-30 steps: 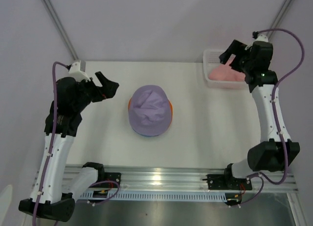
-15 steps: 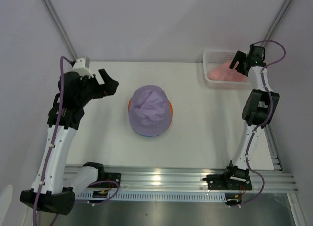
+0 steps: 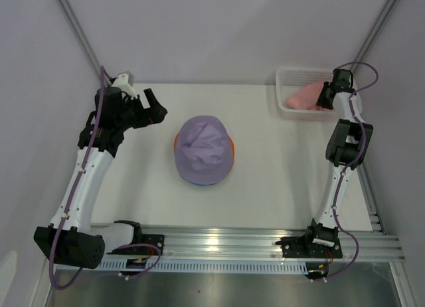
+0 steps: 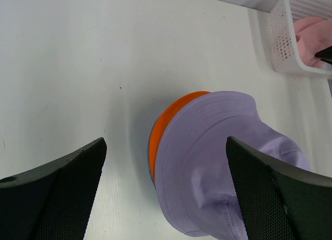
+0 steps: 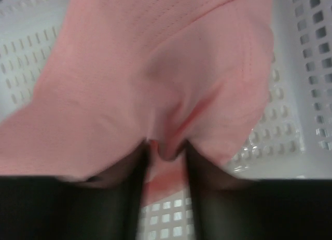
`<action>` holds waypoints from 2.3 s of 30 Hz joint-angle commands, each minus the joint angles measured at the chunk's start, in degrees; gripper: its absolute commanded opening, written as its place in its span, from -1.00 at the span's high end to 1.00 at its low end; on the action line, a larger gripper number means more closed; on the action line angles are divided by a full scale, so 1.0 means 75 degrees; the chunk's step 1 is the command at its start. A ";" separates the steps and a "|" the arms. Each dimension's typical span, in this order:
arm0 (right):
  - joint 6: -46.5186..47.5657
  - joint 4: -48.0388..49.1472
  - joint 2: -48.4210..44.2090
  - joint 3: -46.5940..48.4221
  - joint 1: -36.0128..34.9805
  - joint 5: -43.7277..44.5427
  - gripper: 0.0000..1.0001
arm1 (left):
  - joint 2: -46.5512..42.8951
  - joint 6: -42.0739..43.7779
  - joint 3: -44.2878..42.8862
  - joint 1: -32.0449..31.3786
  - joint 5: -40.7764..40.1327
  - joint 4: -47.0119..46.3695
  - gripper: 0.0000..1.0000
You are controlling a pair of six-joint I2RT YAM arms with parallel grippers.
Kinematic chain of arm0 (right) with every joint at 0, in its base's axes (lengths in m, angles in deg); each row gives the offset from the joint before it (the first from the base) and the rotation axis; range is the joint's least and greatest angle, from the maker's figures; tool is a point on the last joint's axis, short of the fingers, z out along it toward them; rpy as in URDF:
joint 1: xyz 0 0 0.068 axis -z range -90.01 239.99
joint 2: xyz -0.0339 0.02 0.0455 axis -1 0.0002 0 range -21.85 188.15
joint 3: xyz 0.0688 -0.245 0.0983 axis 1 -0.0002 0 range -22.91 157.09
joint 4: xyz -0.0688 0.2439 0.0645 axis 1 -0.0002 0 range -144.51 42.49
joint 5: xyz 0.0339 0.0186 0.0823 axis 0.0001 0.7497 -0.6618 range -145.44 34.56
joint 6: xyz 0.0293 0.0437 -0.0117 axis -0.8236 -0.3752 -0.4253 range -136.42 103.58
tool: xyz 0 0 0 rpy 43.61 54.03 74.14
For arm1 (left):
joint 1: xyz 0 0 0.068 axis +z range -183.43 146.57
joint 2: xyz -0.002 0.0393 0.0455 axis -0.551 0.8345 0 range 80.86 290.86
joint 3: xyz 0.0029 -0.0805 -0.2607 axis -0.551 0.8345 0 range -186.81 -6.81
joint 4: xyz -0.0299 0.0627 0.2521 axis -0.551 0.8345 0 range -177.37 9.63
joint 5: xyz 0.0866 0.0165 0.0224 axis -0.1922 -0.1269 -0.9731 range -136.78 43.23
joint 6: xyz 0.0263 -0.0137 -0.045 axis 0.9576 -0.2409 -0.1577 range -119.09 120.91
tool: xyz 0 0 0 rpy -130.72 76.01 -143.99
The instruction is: Stack the hats
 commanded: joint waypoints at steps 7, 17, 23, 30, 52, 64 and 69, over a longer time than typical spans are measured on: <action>0.0307 0.0435 -0.0742 0.0434 0.0005 0.0347 1.00 | -0.0276 -0.0094 -0.0451 0.0023 0.0242 -0.0248 -0.99; 0.1667 0.0260 -0.2863 0.1219 -0.0662 -0.1609 1.00 | -0.0406 0.0433 -0.1398 0.0000 0.1940 -0.0436 -0.99; 0.1983 -0.1005 -0.3813 0.1150 -0.1528 -0.2606 1.00 | 0.0097 -0.0024 -0.1963 -0.0549 0.3872 -0.1056 -0.96; 0.1703 -0.0924 -0.5722 -0.0526 -0.3507 -0.2409 1.00 | 0.0637 -0.0830 -0.2198 -0.1453 0.3911 -0.1993 -0.97; -0.0032 0.0048 -0.7869 -0.2894 -0.5315 -0.4142 1.00 | 0.1738 -0.1887 -0.1635 -0.1934 0.3629 -0.3669 -0.58; -0.0032 0.0037 -0.7506 -0.2870 -0.5573 -0.4177 1.00 | 0.1576 -0.2578 -0.0793 -0.2157 0.4414 -0.4898 0.98; 0.0003 -0.0057 -0.7400 -0.2882 -0.5737 -0.4049 1.00 | 0.0768 -0.2860 0.0121 -0.2157 0.3726 -0.5395 0.99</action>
